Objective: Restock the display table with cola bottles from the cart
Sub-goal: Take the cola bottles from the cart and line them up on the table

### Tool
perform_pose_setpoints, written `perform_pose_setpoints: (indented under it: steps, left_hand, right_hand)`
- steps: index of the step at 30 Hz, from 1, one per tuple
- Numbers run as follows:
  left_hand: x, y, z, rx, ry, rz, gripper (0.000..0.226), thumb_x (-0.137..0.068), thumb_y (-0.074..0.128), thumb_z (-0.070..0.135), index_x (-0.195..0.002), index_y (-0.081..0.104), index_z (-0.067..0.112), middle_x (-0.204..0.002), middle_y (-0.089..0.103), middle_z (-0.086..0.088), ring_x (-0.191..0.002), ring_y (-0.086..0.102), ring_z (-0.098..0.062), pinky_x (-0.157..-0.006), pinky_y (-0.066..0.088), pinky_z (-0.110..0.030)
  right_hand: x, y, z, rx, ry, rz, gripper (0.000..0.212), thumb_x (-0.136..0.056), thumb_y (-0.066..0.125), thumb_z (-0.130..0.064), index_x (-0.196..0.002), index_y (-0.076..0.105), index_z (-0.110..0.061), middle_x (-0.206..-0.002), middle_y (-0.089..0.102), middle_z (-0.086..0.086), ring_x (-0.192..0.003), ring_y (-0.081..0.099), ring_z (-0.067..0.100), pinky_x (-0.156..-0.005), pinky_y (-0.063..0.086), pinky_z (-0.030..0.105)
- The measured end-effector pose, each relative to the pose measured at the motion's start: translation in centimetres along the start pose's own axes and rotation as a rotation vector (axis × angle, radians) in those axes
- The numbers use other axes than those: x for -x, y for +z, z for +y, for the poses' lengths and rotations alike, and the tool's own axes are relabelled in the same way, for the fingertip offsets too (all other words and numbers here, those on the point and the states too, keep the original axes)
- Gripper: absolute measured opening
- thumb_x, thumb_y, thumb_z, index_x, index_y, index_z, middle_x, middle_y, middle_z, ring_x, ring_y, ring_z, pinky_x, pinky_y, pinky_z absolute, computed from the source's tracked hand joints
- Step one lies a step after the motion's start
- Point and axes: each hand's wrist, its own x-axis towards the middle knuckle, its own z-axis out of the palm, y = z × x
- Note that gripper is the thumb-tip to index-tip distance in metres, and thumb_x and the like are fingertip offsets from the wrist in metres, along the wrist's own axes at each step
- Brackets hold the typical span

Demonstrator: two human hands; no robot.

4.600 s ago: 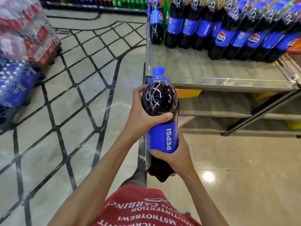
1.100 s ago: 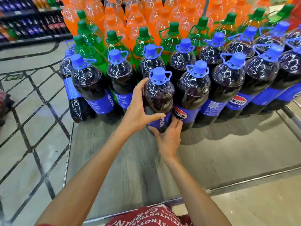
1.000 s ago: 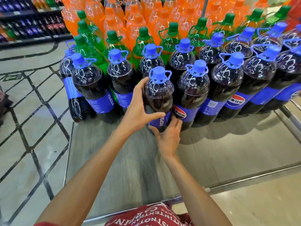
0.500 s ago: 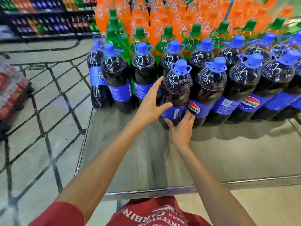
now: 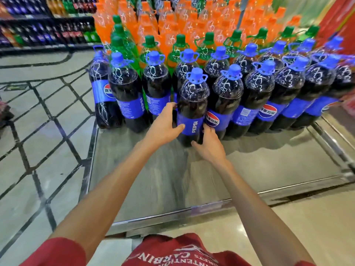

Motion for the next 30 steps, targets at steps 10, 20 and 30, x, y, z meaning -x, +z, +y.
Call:
perform_pose_setpoints:
  steps: [10,20,30]
  left_hand:
    - [0.7,-5.1,1.2,-0.771,0.127,-0.312,0.059,-0.095,0.060,0.041,-0.144,0.039,0.016,-0.135,0.048,-0.014,-0.123,0.052,-0.040,-0.091,0.048,-0.052]
    - [4.5,-5.1,4.1,-0.982,0.359,-0.507,0.058,-0.095,0.059,0.049,-0.140,0.043,0.015,-0.141,0.048,-0.014,-0.131,0.046,-0.036,-0.103,0.040,-0.052]
    - [12.0,-0.9,10.7,-0.955,0.715,-0.608,0.060,-0.093,0.059,0.044,-0.145,0.041,0.021,-0.144,0.046,-0.011,-0.133,0.044,-0.035,-0.103,0.040,-0.047]
  right_hand:
    - [3.2,-4.9,-2.1,0.484,0.058,-0.125,0.069,-0.090,0.069,-0.050,-0.141,0.047,-0.010,-0.133,0.049,0.018,-0.126,0.047,0.040,-0.102,0.046,0.050]
    - [13.8,-6.6,-4.5,0.562,0.337,-0.101,0.069,-0.093,0.065,-0.050,-0.146,0.044,-0.012,-0.146,0.043,0.016,-0.135,0.043,0.037,-0.107,0.041,0.042]
    - [29.5,-7.8,-4.6,0.498,0.645,-0.041,0.062,-0.096,0.061,-0.048,-0.145,0.044,-0.013,-0.142,0.045,0.017,-0.130,0.045,0.037,-0.100,0.046,0.047]
